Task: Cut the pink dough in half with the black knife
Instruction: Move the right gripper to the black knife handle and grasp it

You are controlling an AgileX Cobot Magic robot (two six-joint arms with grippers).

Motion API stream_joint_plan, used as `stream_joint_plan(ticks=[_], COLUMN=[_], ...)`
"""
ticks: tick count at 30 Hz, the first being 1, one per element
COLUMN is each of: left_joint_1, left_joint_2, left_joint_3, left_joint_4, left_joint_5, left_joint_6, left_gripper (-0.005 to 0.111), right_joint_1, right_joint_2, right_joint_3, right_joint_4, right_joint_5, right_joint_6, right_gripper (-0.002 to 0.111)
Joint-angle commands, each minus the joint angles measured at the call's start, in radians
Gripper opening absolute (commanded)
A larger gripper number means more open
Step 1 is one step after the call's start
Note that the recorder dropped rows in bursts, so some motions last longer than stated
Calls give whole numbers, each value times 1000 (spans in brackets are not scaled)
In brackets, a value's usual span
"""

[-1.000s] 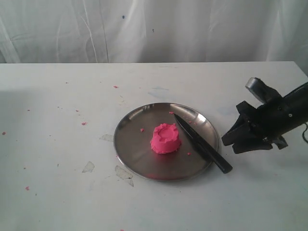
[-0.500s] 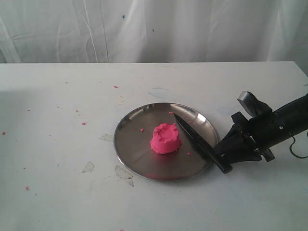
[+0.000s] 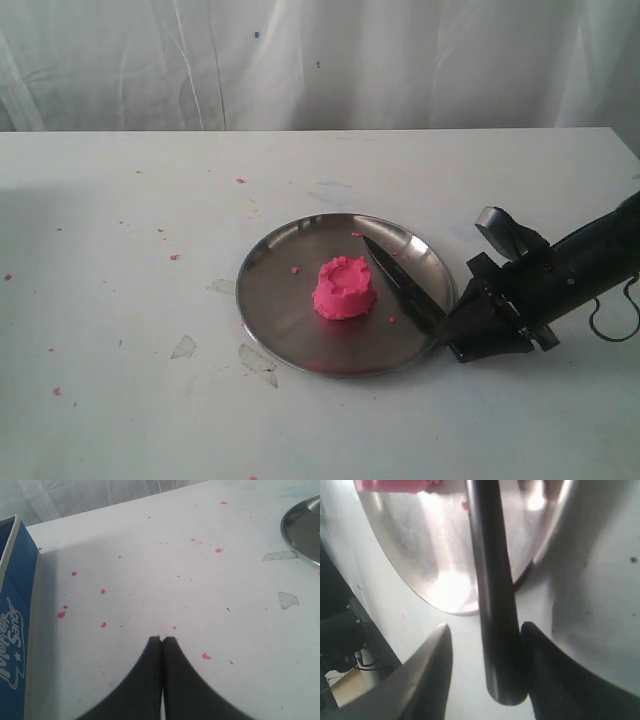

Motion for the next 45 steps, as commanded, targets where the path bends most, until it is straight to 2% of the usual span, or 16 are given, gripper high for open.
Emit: stream_joint_plan(ticks=[1,11,40,45], left_joint_1=[-7,-7,-7,-7], left_joint_2=[-5,-5,-5,-5], left_joint_3=[0,0,0,0], left_joint_4=[-6,-6,-6,-6], left_joint_5=[-4,-4,-4,-4], left_joint_6=[-2,-2,-2,-2], left_gripper=[0,0,0,0], right_joint_1=[9,13,15,15], right_joint_2=[-4,-4,-4,-4], right_joint_3=[6,6,6,6], right_joint_4=[-4,-2,-2,-2], right_joint_5=[10,-22,10,10], right_joint_6=[-15,-10,-7,-7], right_gripper=[42,38,38,30])
